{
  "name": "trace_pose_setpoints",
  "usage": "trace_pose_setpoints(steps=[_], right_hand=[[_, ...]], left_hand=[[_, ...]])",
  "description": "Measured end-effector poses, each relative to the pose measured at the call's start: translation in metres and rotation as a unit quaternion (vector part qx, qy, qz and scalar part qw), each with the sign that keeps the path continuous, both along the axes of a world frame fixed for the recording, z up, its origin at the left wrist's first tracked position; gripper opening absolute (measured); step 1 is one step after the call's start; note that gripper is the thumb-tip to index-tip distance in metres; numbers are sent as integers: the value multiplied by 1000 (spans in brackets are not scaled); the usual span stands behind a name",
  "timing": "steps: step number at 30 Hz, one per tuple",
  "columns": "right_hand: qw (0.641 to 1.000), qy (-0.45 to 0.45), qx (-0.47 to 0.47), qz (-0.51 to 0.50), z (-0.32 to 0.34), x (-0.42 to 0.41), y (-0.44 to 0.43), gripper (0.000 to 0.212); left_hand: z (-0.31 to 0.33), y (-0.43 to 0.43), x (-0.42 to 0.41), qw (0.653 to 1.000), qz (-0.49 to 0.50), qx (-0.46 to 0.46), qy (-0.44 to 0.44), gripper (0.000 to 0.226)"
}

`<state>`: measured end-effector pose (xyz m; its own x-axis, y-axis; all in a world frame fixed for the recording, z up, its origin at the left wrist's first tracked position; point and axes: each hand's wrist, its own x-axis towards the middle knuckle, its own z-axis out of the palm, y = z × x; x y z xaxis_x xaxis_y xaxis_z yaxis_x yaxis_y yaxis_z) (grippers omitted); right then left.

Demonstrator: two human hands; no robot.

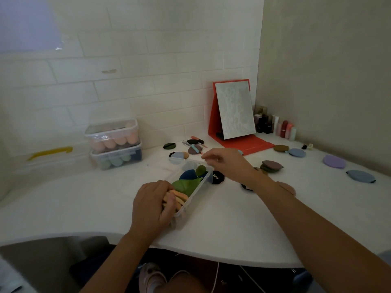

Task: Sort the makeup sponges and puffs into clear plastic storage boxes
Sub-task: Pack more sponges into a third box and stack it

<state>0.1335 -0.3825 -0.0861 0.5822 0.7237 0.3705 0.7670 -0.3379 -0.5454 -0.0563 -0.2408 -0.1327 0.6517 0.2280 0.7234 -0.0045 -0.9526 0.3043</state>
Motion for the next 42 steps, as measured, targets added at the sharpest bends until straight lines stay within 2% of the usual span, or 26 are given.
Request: trace_pose_setpoints(steps=[2,4,6,8,11,13,15,17,20,23,26,29,32,36,42], right_hand=[[997,30,60,-48,4,7,-11,17],[990,35,71,-118,8,20,-28,10],[988,50,-19,-148,10,36,-49,9],[982,96,-112,-119,13,44,-67,14],[982,106,-146,-58,18,47,-82,22],[969,124,-214,-22,18,46,-82,35],[946,102,-308,-11,13,47,-77,49],[934,72,-349,-28,7,49,-73,51],[955,78,-281,-47,11,47,-73,32],[987,107,-110,-41,25,30,-67,19],[987,155,34,8,37,3,-48,15],[973,209,35,93,42,-31,-19,18],[982,135,-57,116,36,-51,11,36],[979,37,-151,128,31,-65,30,28],[960,-115,-212,144,33,-76,45,23]], left_hand=[[-1,2,2,1000,-1,3,0,34],[-2,3,2,1000,-6,2,-1,33],[-2,2,1,1000,-9,-2,-2,33],[-1,2,1,1000,-10,0,-3,33],[-2,3,2,1000,-13,2,-4,33],[-2,4,2,1000,-13,1,-5,35],[-3,4,2,1000,-14,5,-6,35],[-3,3,2,1000,-14,3,-8,35],[-2,1,1,1000,-13,1,-9,34],[-2,2,1,1000,-14,-2,-9,34],[-2,3,1,1000,-12,-2,-9,34],[-1,2,1,1000,-9,-2,-10,34],[0,2,1,1000,-7,2,-13,31],[-2,3,3,1000,-8,6,-15,28],[-4,5,3,1000,-6,18,-16,28]])
